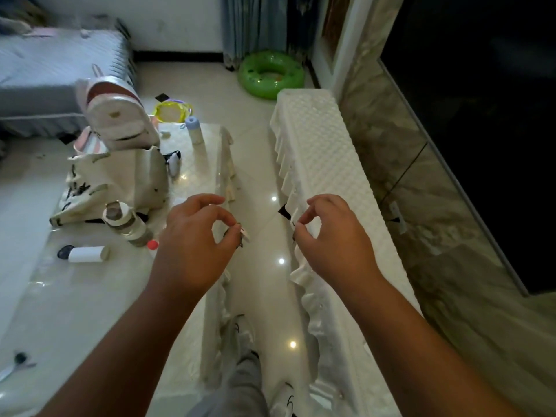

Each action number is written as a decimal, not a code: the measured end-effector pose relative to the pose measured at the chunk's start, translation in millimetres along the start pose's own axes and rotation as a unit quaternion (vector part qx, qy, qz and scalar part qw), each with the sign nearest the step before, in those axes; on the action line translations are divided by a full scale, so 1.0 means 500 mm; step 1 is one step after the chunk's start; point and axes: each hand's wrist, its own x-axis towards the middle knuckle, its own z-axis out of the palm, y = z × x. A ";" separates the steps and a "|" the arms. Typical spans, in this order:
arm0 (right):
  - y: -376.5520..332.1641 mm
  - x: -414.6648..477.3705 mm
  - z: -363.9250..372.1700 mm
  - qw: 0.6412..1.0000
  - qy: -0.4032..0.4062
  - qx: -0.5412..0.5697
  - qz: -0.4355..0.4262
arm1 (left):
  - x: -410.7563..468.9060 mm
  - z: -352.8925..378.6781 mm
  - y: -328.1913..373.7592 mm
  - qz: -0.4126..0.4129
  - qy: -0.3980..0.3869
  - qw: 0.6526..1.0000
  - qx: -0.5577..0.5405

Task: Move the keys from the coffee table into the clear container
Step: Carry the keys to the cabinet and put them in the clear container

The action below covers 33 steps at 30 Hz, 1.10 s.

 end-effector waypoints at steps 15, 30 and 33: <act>-0.053 0.388 0.073 1.000 0.021 -0.015 0.012 | 0.401 0.013 -0.048 0.045 -0.012 0.999 0.001; 0.002 0.758 0.161 1.000 -0.007 0.026 0.015 | 0.734 0.076 -0.086 0.008 0.011 1.000 0.022; 0.023 0.871 0.175 0.999 -0.016 0.035 0.011 | 0.828 0.104 -0.079 0.005 0.009 0.999 0.035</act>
